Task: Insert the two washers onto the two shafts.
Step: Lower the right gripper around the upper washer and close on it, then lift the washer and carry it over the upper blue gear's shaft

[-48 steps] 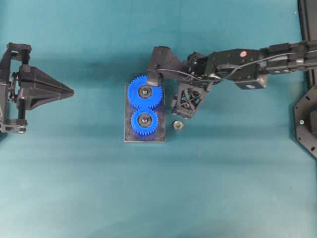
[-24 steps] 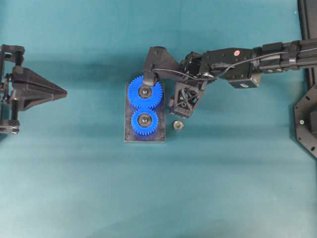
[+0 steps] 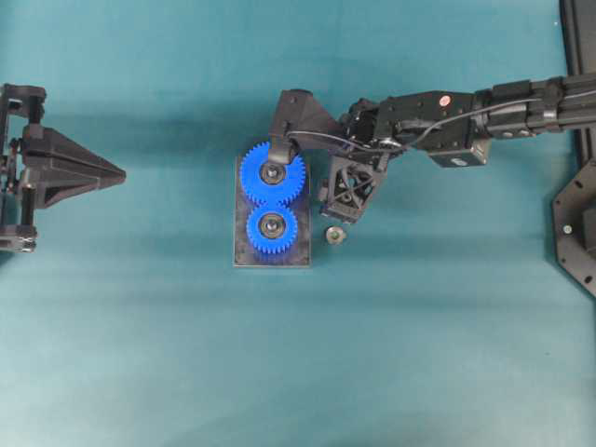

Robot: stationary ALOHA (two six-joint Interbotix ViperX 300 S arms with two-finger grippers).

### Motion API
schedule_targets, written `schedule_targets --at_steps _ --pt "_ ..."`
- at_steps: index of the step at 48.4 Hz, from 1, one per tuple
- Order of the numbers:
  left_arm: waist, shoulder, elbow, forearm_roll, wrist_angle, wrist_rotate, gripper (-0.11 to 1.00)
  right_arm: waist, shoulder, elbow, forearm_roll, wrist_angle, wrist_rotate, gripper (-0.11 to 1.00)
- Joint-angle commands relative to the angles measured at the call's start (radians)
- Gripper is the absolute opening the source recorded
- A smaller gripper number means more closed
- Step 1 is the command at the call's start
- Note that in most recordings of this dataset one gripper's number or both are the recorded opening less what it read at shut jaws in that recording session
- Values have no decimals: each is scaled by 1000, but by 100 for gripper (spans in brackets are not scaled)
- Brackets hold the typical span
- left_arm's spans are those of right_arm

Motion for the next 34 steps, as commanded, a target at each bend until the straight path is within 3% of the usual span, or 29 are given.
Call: schedule_targets --at_steps 1,17,34 --pt "3 3 -14 3 -3 -2 0 11 -15 2 5 8 2 71" --pt "5 -8 -6 3 -2 -2 0 17 -21 2 5 8 6 31" --pt "5 -12 -6 3 -2 -5 0 9 -106 -40 0 81 3 30"
